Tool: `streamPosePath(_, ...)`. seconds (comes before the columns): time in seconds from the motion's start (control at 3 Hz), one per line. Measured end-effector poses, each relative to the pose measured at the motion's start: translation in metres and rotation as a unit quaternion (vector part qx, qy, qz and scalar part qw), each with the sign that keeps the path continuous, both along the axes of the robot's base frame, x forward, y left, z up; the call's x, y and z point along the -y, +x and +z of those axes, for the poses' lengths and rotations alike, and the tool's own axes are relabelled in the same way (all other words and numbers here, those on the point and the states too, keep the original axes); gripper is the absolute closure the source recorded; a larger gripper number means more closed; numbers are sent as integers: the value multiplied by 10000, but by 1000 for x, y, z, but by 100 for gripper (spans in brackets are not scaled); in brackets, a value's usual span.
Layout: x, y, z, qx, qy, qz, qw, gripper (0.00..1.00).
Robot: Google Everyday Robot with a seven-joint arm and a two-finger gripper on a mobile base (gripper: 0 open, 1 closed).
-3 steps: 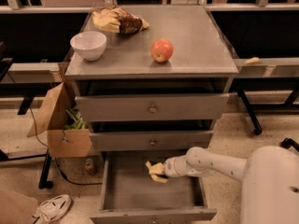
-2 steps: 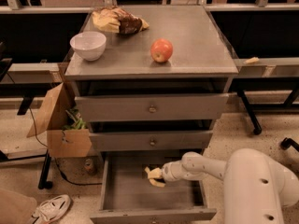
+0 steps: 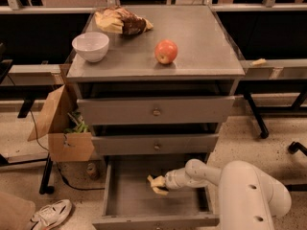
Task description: Place sponge into bottom drawer
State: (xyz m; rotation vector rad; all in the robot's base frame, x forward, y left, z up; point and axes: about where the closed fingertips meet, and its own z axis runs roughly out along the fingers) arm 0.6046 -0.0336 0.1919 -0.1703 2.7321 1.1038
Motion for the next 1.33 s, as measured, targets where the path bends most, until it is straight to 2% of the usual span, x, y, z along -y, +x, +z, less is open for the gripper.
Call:
streamPosePath(0.67,0,1,-1,3,8,5,10000,11)
streamPosePath(1.0,0,1,-1,3,8,5,10000,0)
streamPosePath(1.33,0,1,-1,3,8,5,10000,0)
